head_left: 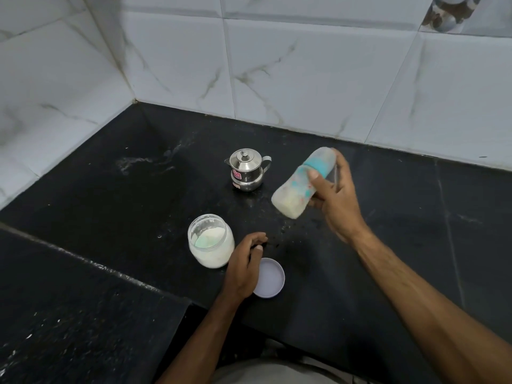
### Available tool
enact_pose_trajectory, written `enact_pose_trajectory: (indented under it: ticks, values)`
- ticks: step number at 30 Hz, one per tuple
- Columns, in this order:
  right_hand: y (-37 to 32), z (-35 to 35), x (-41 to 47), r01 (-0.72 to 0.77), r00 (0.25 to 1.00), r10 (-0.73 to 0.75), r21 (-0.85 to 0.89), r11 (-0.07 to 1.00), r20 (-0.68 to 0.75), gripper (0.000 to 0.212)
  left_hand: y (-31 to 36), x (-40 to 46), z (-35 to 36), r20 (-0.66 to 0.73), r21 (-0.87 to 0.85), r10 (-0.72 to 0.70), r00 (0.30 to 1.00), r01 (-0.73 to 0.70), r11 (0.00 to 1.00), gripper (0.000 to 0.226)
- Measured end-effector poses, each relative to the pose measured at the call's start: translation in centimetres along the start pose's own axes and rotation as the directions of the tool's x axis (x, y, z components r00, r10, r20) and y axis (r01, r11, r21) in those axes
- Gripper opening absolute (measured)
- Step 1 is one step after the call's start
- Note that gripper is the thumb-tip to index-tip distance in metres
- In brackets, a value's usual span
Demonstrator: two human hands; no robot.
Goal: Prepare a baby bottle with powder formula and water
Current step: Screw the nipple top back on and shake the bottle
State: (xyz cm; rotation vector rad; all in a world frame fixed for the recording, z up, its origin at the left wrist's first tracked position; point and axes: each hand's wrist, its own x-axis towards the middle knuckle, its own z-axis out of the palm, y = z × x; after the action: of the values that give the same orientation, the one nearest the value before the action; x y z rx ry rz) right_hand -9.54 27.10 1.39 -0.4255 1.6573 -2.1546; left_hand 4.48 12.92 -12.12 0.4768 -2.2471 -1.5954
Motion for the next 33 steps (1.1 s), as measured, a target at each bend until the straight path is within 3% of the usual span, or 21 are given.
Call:
enact_pose_trajectory:
  ticks: [2,4,5,8,10,12,15,16,20,22,25,27,30,31,33]
  values:
    - [0.4,0.1,-1.0,-0.057,0.986,0.076,-0.128,0.990,0.151,0.071,0.0,0.1,0.0,0.002,0.006,0.022,1.000,-0.022,1.000,0.029]
    - [0.7,0.1,-2.0,-0.089,0.925,0.187,-0.291,0.953,0.330,0.076,0.1,0.2,-0.1,0.005,0.000,0.034,0.999,-0.034,0.999,0.027]
    - [0.6,0.1,-1.9,-0.079,0.922,0.184,-0.300,0.951,0.340,0.075,0.1,0.2,-0.1,0.005,-0.001,0.036,0.999,-0.036,0.999,0.028]
    - [-0.2,-0.3,-0.3,-0.027,0.996,0.037,-0.121,0.992,0.084,0.066,0.0,0.0,0.0,0.002,0.011,0.015,1.000,-0.015,1.000,0.030]
    - [-0.3,-0.4,0.2,0.014,1.000,-0.014,-0.027,1.000,-0.022,0.063,-0.1,-0.1,0.1,-0.002,0.013,0.010,1.000,-0.010,1.000,0.031]
    - [0.2,0.0,-0.7,-0.028,0.996,0.034,-0.073,0.997,0.082,0.066,-0.1,0.0,0.1,-0.014,0.040,0.036,0.999,-0.036,0.999,0.028]
    - [0.8,0.4,-2.2,-0.074,0.924,0.168,-0.270,0.960,0.343,0.072,0.0,-0.3,0.2,-0.002,0.091,0.093,0.996,-0.092,0.992,0.023]
    - [0.7,0.4,-1.9,-0.064,0.931,0.150,-0.258,0.964,0.332,0.072,0.0,-0.4,0.2,0.003,0.122,0.123,0.992,-0.122,0.985,0.023]
    - [0.0,0.1,-0.1,-0.023,0.998,0.025,-0.039,0.999,0.052,0.069,-0.8,-0.8,0.6,0.026,0.299,0.208,0.978,-0.206,0.932,0.037]
    - [0.1,0.3,-0.6,-0.035,0.991,0.048,-0.104,0.994,0.124,0.072,-1.2,-0.7,0.6,0.045,0.331,0.194,0.980,-0.198,0.923,0.041]
    - [0.6,0.7,-2.0,-0.046,0.909,0.170,-0.314,0.948,0.381,0.074,-1.3,-0.6,0.5,0.076,0.331,0.157,0.985,-0.174,0.927,0.054]
    - [0.3,0.6,-1.6,-0.028,0.933,0.128,-0.287,0.958,0.337,0.074,-1.3,-0.6,0.4,0.079,0.332,0.145,0.986,-0.164,0.929,0.054]
    - [-0.3,0.2,-0.2,-0.004,0.997,0.014,-0.140,0.990,0.072,0.067,-0.5,-0.6,0.5,0.069,0.316,0.158,0.985,-0.172,0.933,0.049]
    - [-0.2,0.2,-0.2,0.003,0.998,0.004,-0.127,0.992,0.056,0.066,-0.5,-0.6,0.5,0.062,0.309,0.152,0.986,-0.164,0.937,0.048]
    - [0.4,0.6,-1.0,-0.023,0.980,0.058,-0.179,0.984,0.192,0.068,-0.5,-0.6,0.5,0.046,0.301,0.151,0.987,-0.158,0.940,0.046]
